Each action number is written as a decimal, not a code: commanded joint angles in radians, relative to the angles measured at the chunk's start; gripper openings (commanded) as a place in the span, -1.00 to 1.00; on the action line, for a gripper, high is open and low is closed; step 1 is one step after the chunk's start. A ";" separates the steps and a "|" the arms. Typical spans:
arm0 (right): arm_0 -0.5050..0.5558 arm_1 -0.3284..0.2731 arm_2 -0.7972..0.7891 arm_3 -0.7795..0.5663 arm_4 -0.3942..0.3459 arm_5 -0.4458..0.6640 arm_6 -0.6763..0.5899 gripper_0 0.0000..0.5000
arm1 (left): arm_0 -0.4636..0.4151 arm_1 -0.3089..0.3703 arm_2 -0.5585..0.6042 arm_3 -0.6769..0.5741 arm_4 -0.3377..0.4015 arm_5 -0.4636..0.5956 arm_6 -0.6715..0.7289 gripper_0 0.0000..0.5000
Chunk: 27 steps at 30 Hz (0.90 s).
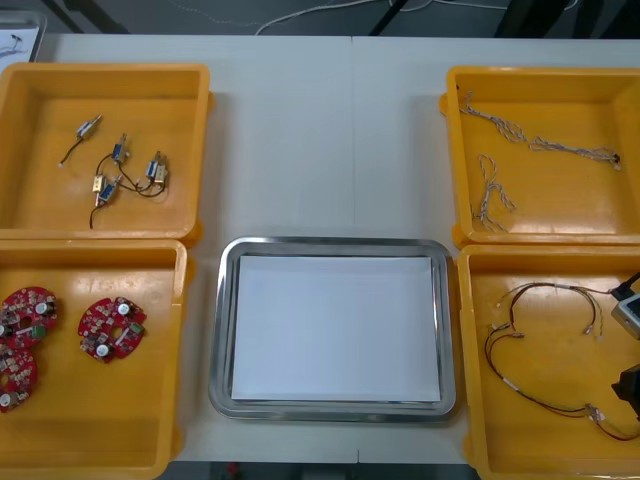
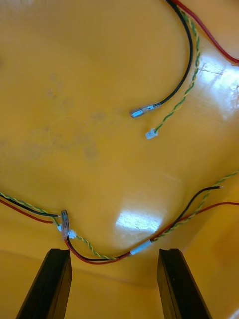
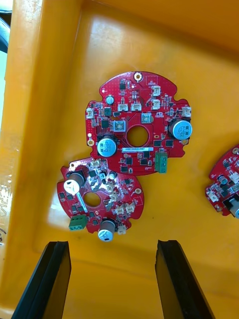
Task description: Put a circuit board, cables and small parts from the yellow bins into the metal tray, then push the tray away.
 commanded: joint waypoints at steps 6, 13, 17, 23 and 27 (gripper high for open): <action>0.030 0.035 0.079 0.085 0.007 -0.106 0.053 1.00 | 0.034 -0.108 -0.001 -0.028 -0.085 -0.052 -0.088 1.00; 0.031 0.055 0.128 0.099 0.068 -0.138 0.046 1.00 | 0.054 -0.167 -0.050 -0.028 -0.134 -0.110 -0.110 1.00; 0.031 0.066 0.145 0.097 0.081 -0.136 0.049 1.00 | 0.085 -0.181 -0.079 -0.028 -0.152 -0.170 -0.122 1.00; 0.038 0.069 0.162 0.097 0.084 -0.136 0.047 1.00 | 0.151 -0.189 -0.100 -0.028 -0.154 -0.251 -0.163 1.00; 0.045 0.070 0.163 0.099 0.098 -0.136 0.049 1.00 | 0.180 -0.195 -0.090 -0.028 -0.142 -0.267 -0.200 1.00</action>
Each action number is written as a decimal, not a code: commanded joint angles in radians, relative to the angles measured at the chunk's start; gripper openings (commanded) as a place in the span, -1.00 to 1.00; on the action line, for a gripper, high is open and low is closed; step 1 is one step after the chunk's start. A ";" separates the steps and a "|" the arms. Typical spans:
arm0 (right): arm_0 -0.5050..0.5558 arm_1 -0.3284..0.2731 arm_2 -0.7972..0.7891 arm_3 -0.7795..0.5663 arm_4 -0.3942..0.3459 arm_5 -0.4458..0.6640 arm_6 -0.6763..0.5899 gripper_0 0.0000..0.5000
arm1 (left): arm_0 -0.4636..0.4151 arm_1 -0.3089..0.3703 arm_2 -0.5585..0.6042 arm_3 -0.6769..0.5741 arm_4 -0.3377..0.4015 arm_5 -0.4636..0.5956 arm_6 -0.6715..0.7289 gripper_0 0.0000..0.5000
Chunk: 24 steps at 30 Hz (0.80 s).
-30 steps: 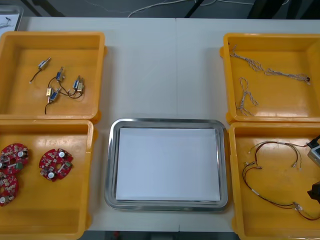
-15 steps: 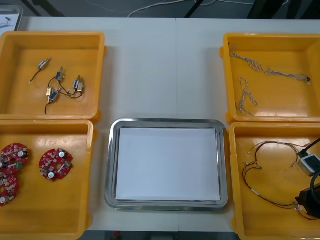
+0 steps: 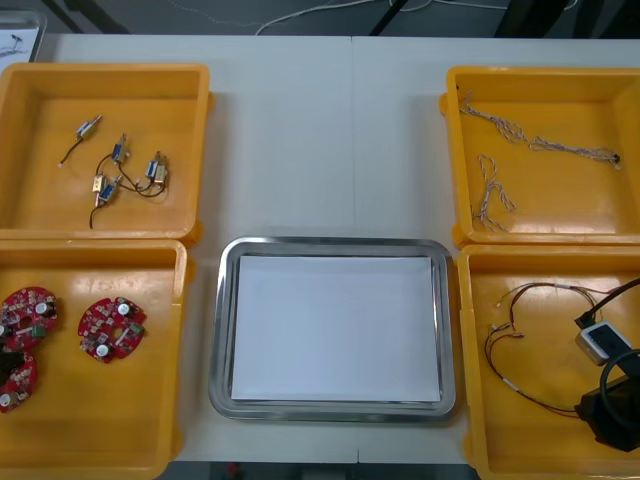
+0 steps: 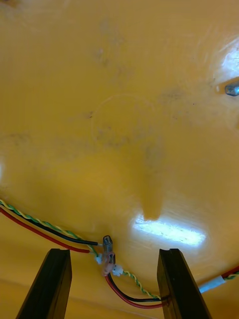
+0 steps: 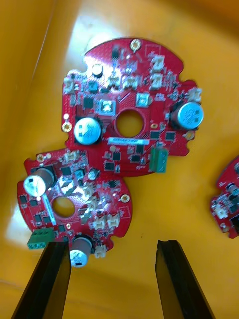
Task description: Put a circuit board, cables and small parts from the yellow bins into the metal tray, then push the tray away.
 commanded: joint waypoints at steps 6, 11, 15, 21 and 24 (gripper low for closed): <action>0.055 0.014 0.017 -0.002 0.055 -0.008 0.042 1.00 | 0.098 -0.025 0.004 -0.024 -0.007 -0.053 -0.202 1.00; 0.063 0.021 0.022 0.025 0.059 -0.045 0.046 1.00 | 0.101 -0.025 -0.002 -0.001 -0.015 -0.084 -0.213 1.00; 0.055 0.021 0.032 0.053 0.058 -0.079 0.050 1.00 | 0.104 -0.038 -0.008 0.011 -0.020 -0.110 -0.217 1.00; 0.052 0.023 0.034 0.054 0.070 -0.073 0.050 1.00 | 0.097 -0.062 -0.008 0.028 -0.038 -0.113 -0.234 1.00; 0.047 0.023 0.034 0.054 0.069 -0.068 0.046 0.08 | 0.097 -0.079 -0.007 0.041 -0.039 -0.122 -0.239 1.00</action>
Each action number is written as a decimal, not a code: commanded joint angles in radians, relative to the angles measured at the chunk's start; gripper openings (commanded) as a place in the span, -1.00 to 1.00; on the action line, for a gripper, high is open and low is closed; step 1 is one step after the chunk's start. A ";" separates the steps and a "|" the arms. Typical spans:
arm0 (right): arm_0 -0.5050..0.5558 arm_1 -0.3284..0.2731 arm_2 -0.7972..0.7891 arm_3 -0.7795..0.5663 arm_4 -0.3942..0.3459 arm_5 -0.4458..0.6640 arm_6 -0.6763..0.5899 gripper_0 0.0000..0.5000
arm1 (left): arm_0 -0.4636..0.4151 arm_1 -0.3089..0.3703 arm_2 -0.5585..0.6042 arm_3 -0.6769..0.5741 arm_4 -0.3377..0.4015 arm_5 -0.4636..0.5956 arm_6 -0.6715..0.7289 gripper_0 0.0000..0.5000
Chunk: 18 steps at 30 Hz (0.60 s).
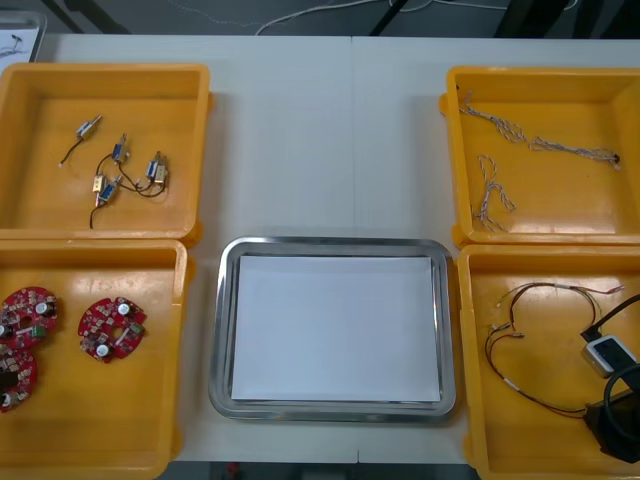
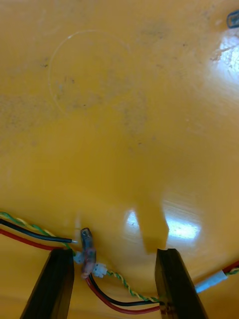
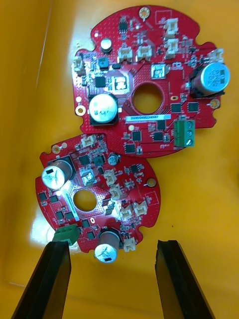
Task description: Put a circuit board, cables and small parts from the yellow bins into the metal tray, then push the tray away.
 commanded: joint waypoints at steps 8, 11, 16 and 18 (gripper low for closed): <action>-0.004 0.013 0.015 -0.004 -0.009 0.012 0.042 -1.00 | 0.035 -0.079 0.006 0.029 -0.015 -0.028 -0.044 1.00; -0.015 0.013 0.015 -0.004 -0.018 0.017 0.042 -1.00 | 0.035 -0.093 0.012 0.029 -0.019 -0.028 -0.036 1.00; -0.042 0.013 0.015 -0.006 -0.035 0.026 0.047 -1.00 | 0.036 -0.112 0.014 0.032 -0.034 -0.028 -0.030 1.00; -0.059 0.013 0.015 -0.015 -0.043 0.037 0.042 -1.00 | 0.036 -0.119 0.014 0.032 -0.042 -0.028 -0.029 0.95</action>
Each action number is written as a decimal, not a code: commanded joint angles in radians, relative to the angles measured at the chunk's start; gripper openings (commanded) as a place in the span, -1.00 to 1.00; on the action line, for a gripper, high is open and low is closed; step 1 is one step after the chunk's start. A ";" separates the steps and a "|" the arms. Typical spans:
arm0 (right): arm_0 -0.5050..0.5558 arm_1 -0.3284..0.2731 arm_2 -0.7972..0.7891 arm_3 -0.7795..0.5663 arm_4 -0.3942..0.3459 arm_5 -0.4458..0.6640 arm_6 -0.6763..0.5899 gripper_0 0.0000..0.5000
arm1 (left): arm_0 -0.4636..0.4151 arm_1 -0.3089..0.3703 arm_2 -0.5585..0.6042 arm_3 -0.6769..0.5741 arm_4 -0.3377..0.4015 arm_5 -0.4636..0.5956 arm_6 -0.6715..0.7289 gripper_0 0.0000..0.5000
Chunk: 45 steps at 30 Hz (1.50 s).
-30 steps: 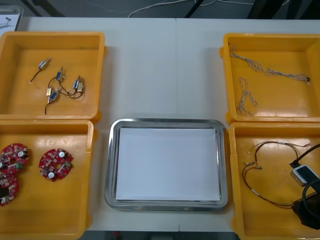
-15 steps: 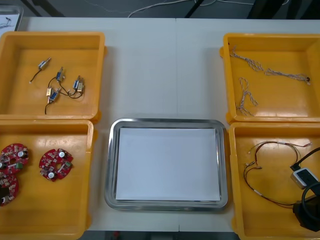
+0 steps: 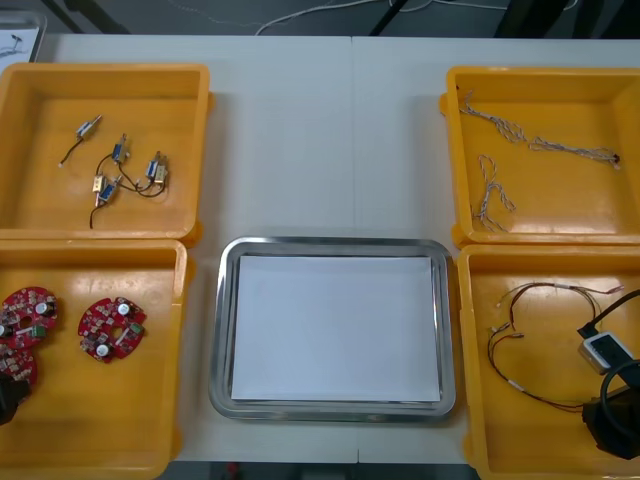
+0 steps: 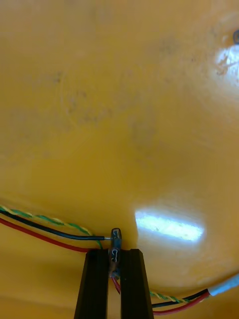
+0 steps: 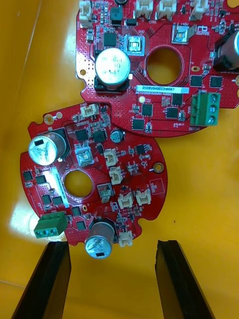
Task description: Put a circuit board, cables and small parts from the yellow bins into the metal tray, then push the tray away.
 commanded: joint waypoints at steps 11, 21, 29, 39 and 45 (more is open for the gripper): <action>-0.101 0.012 0.008 -0.116 -0.040 0.092 0.021 -1.00 | 0.038 -0.042 0.017 -0.004 -0.029 -0.012 -0.009 0.92; -0.182 0.014 -0.009 -0.185 -0.046 0.219 -0.014 -1.00 | 0.018 -0.037 0.028 0.009 -0.027 0.002 0.005 0.84; -0.257 0.068 -0.020 -0.185 -0.055 0.316 -0.045 -1.00 | -0.002 -0.031 0.028 0.035 -0.027 0.005 0.007 0.81; -0.342 0.200 -0.043 -0.185 -0.017 0.495 -0.085 -1.00 | -0.025 -0.019 0.022 0.052 -0.036 0.009 0.027 0.77; -0.345 0.235 -0.043 -0.185 0.011 0.506 -0.096 -1.00 | -0.037 -0.011 0.019 0.057 -0.042 0.016 0.042 0.75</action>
